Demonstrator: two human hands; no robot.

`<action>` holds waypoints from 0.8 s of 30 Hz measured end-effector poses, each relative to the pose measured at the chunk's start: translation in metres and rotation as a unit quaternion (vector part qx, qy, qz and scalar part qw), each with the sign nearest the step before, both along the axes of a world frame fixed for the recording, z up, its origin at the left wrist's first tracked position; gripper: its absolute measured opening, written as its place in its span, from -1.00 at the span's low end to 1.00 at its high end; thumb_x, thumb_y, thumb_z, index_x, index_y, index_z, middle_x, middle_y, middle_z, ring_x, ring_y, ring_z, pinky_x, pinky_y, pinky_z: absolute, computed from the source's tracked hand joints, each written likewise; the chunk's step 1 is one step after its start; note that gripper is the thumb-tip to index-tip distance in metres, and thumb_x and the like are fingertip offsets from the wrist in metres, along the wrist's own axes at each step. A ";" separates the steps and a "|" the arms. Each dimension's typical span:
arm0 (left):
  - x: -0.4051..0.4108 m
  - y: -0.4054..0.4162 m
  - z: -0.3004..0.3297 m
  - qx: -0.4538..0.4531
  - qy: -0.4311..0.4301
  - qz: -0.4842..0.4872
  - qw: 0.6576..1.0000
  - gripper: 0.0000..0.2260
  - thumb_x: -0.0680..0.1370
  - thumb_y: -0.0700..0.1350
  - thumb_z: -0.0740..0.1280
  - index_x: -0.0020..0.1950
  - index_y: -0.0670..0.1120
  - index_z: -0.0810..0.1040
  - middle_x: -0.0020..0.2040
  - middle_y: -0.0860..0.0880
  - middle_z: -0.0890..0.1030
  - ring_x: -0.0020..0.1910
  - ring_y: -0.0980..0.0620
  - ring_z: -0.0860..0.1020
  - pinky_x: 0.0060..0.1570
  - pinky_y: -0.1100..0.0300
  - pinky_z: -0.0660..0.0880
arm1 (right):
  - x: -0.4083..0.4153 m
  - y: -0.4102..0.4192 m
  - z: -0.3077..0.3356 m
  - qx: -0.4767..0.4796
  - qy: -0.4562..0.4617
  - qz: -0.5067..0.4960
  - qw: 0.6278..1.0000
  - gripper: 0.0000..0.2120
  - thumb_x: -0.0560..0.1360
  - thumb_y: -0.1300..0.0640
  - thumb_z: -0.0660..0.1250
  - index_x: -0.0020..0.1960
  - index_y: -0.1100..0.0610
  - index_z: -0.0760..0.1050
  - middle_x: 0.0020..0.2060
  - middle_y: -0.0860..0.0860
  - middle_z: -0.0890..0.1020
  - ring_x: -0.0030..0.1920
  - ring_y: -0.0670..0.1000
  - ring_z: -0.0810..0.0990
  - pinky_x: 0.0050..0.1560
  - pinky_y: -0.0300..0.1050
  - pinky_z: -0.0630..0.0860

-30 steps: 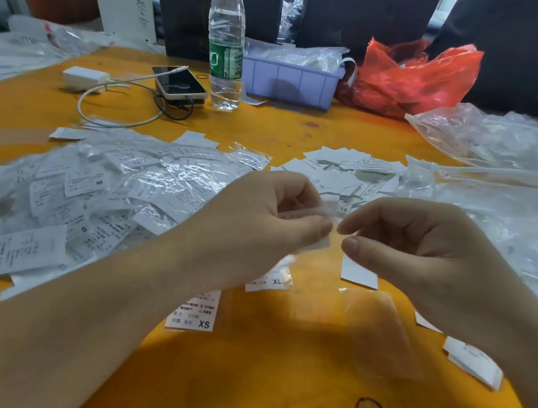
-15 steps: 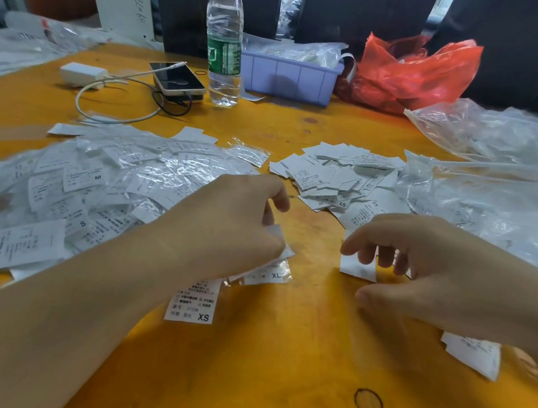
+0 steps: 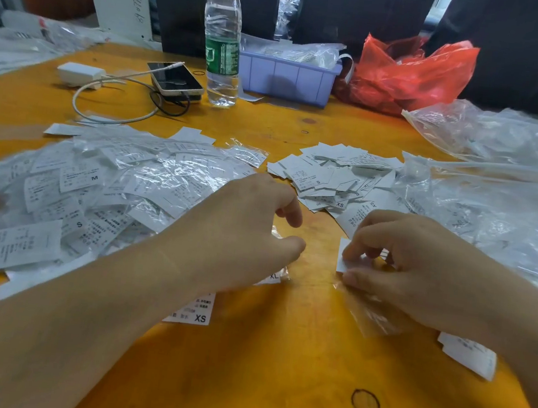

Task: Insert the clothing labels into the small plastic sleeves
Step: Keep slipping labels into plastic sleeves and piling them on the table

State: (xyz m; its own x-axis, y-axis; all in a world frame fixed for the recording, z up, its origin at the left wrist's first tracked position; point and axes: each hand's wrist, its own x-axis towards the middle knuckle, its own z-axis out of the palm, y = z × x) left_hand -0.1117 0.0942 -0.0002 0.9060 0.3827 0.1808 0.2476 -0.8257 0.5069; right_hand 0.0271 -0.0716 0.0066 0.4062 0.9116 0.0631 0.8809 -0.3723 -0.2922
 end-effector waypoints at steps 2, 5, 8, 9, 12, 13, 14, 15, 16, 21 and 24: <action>0.000 -0.001 0.001 -0.008 -0.004 -0.004 1.000 -0.91 0.47 0.12 0.38 -0.08 0.20 0.51 -0.03 0.25 0.46 0.02 0.35 0.42 -0.20 0.47 0.24 | 0.000 0.001 -0.001 0.014 -0.013 0.009 1.000 -0.85 0.44 -0.12 0.36 -0.17 -0.06 0.62 -0.18 -0.20 0.53 -0.13 -0.19 0.51 -0.12 -0.22 0.45; 0.000 -0.002 0.001 -0.017 -0.009 -0.004 1.000 -0.92 0.46 0.12 0.39 -0.09 0.20 0.52 -0.09 0.28 0.46 0.01 0.36 0.43 -0.23 0.47 0.26 | -0.001 0.003 -0.002 0.021 -0.024 0.022 0.999 -0.85 0.48 -0.06 0.34 -0.20 -0.04 0.61 -0.22 -0.18 0.54 -0.17 -0.19 0.50 -0.17 -0.27 0.40; 0.000 -0.001 0.000 -0.026 -0.012 -0.006 1.000 -0.91 0.46 0.12 0.39 -0.08 0.19 0.54 -0.14 0.30 0.46 0.01 0.44 0.40 -0.27 0.52 0.33 | -0.001 0.002 0.000 0.048 -0.018 0.019 0.999 -0.84 0.48 -0.04 0.29 -0.19 -0.03 0.59 -0.25 -0.18 0.55 -0.18 -0.19 0.50 -0.22 -0.30 0.38; 0.000 -0.001 -0.001 -0.028 -0.015 -0.010 0.999 -0.90 0.46 0.12 0.39 -0.07 0.18 0.55 -0.14 0.30 0.46 0.03 0.45 0.37 -0.23 0.57 0.33 | -0.001 0.001 0.002 0.073 -0.013 0.011 0.997 -0.83 0.46 -0.05 0.27 -0.19 -0.03 0.59 -0.27 -0.17 0.56 -0.18 -0.18 0.50 -0.23 -0.29 0.40; -0.001 -0.003 -0.002 -0.039 -0.023 -0.042 0.998 -0.88 0.46 0.12 0.39 -0.04 0.17 0.57 -0.10 0.27 0.48 0.02 0.43 0.39 -0.15 0.59 0.32 | -0.002 -0.001 0.007 0.161 0.014 -0.015 0.987 -0.84 0.43 -0.04 0.26 -0.19 -0.03 0.60 -0.31 -0.14 0.62 -0.22 -0.14 0.54 -0.28 -0.27 0.45; -0.001 -0.005 -0.002 -0.041 -0.018 -0.064 0.997 -0.87 0.47 0.13 0.39 -0.02 0.18 0.57 -0.06 0.26 0.48 0.02 0.39 0.42 -0.12 0.53 0.36 | -0.003 -0.001 0.008 0.187 0.035 -0.022 0.981 -0.85 0.43 -0.03 0.27 -0.21 -0.04 0.59 -0.33 -0.14 0.62 -0.24 -0.13 0.56 -0.30 -0.27 0.46; -0.001 -0.007 -0.002 -0.036 -0.008 -0.096 0.995 -0.85 0.48 0.15 0.38 0.01 0.18 0.58 0.00 0.25 0.47 0.05 0.35 0.42 -0.03 0.45 0.37 | -0.003 0.000 0.009 0.209 0.062 -0.030 0.975 -0.86 0.44 -0.03 0.29 -0.22 -0.04 0.59 -0.33 -0.14 0.63 -0.25 -0.12 0.57 -0.32 -0.26 0.47; 0.000 -0.010 -0.003 -0.021 0.012 -0.134 0.991 -0.81 0.49 0.18 0.37 0.07 0.19 0.58 0.07 0.24 0.45 0.12 0.32 0.39 0.09 0.31 0.38 | -0.003 0.000 0.008 0.224 0.086 -0.037 0.970 -0.87 0.45 0.00 0.30 -0.23 -0.04 0.59 -0.32 -0.15 0.64 -0.26 -0.08 0.57 -0.33 -0.21 0.50; 0.000 -0.014 -0.004 -0.002 0.041 -0.171 0.984 -0.75 0.51 0.22 0.33 0.15 0.22 0.55 0.16 0.23 0.43 0.23 0.26 0.32 0.18 0.22 0.34 | -0.003 0.000 0.008 0.233 0.096 -0.043 0.967 -0.86 0.48 0.03 0.32 -0.23 -0.02 0.59 -0.32 -0.14 0.65 -0.28 -0.05 0.58 -0.31 -0.10 0.54; -0.001 -0.026 -0.008 0.058 0.141 -0.247 0.957 -0.53 0.51 0.40 0.10 0.40 0.40 0.21 0.52 0.22 0.11 0.46 0.29 -0.11 0.43 0.00 -0.01 | -0.002 0.000 0.009 0.233 0.082 -0.054 0.968 -0.84 0.52 0.07 0.33 -0.24 0.00 0.57 -0.34 -0.14 0.65 -0.29 -0.04 0.60 -0.34 -0.06 0.55; -0.001 -0.024 -0.008 0.085 0.150 -0.237 0.956 -0.50 0.52 0.38 0.09 0.45 0.37 0.15 0.53 0.25 0.06 0.45 0.31 -0.15 0.45 0.00 -0.08 | -0.001 0.000 0.010 0.245 0.122 -0.050 0.961 -0.85 0.52 0.12 0.34 -0.23 0.04 0.59 -0.29 -0.19 0.67 -0.29 -0.17 0.62 -0.41 -0.34 0.49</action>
